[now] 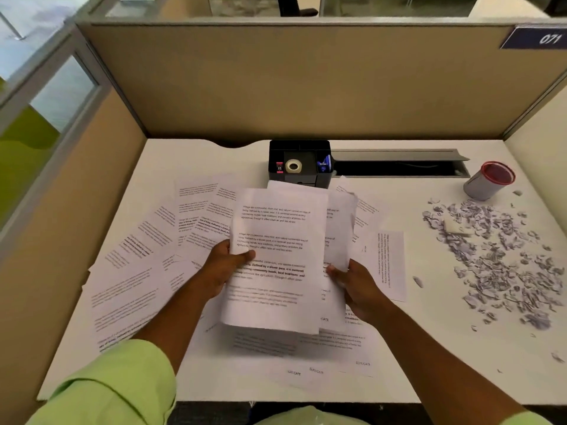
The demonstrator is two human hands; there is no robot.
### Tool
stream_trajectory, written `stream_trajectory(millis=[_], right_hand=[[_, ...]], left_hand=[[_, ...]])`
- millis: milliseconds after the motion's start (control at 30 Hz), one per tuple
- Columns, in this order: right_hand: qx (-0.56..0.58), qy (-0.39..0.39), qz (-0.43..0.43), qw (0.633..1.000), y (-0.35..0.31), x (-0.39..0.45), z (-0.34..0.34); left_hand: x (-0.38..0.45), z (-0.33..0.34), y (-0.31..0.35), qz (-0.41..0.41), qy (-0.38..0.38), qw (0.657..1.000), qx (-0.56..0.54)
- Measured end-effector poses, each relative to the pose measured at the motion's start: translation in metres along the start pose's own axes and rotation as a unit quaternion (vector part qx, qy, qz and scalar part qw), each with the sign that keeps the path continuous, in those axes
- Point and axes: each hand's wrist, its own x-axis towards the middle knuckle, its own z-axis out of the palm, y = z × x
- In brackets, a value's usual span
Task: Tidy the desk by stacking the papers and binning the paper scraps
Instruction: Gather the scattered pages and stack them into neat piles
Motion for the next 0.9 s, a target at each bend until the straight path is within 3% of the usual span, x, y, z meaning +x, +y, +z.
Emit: stream_trajectory(millis=[200,333,533,700,900], right_hand=[[-0.054,-0.030,-0.035,0.998,-0.019,-0.010,0.006],[-0.023,0.004,-0.051,0.998,-0.034,-0.013,0.016],[-0.032,-0.010,-0.169,0.985,-0.057,-0.019,0.018],[-0.058,0.033,-0.192,0.979,-0.065,-0.018,0.020],[-0.089,0.113,-0.229,0.963,-0.061,-0.010,0.010]], left_hand=[[0.001,0.025,0.001,0.015,0.010,1.000,0.022],[0.003,0.036,0.011,0.048,0.008,0.998,0.043],[0.000,0.051,0.027,0.063,0.000,0.998,-0.019],[-0.007,0.062,0.039,0.066,0.001,0.996,-0.060],[-0.015,0.054,0.038,0.126,0.042,0.991,-0.034]])
